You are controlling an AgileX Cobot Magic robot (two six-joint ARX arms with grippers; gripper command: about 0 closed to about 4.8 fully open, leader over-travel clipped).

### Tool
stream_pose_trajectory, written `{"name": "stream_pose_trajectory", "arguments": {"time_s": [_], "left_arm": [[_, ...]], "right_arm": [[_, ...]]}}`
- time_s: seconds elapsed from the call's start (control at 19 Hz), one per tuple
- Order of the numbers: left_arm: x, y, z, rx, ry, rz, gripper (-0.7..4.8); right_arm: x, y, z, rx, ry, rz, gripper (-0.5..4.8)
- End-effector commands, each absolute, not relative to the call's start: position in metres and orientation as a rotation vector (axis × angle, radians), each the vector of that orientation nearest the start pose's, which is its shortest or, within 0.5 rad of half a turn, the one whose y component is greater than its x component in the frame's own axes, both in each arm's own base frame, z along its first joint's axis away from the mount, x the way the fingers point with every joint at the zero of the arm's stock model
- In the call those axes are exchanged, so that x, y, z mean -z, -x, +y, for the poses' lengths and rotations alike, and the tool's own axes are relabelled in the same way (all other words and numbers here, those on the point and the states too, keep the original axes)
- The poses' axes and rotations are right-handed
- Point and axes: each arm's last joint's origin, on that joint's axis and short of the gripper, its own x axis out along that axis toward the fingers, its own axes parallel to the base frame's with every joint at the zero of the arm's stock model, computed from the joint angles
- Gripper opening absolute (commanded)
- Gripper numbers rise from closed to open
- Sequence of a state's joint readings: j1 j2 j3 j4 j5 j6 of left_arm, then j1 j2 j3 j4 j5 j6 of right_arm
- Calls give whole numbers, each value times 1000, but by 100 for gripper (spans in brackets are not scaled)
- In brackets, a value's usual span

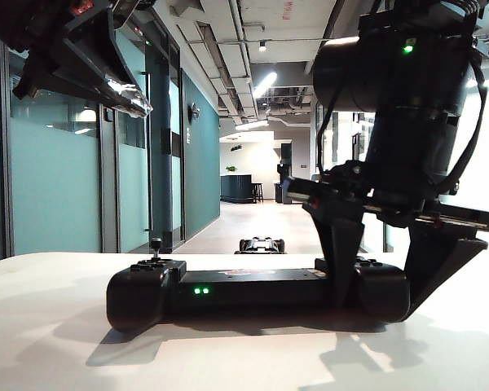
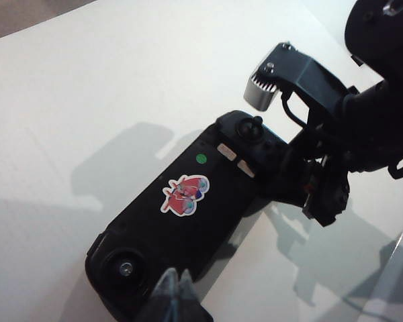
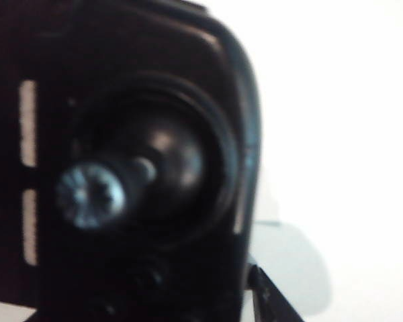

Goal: Push the left joystick on the remote control sitting on the white table forward to make the robot dog walk in a straight line until it approaches the door.

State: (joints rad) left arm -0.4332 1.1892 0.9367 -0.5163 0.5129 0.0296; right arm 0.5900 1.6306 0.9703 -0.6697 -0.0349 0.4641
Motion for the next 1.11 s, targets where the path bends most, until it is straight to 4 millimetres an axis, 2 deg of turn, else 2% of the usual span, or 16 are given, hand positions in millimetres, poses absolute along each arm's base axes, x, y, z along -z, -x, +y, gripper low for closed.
{"name": "stream_pose_trajectory", "arguments": {"time_s": [0.05, 0.53, 0.58, 0.63, 0.74, 0.79, 1.11], "left_arm": [[-282, -212, -114, 921, 4, 770, -5], [-282, -212, -114, 921, 4, 770, -5], [-282, -212, -114, 920, 4, 770, -5], [-282, -212, -114, 920, 4, 770, -5], [-282, -212, -114, 920, 4, 770, -5], [-282, -212, -114, 921, 4, 770, -5], [-282, -212, -115, 943, 13, 770, -5]], "right_arm": [[-168, -241, 162, -224, 6, 1354, 315], [-168, -243, 163, -269, 42, 1324, 294], [-168, -243, 163, -270, 43, 1325, 254], [-168, -243, 163, -270, 43, 1325, 237], [-168, -243, 163, -269, 43, 1325, 236], [-168, -243, 163, -270, 44, 1325, 200], [-167, -238, 164, -200, -15, 1371, 202]]}}
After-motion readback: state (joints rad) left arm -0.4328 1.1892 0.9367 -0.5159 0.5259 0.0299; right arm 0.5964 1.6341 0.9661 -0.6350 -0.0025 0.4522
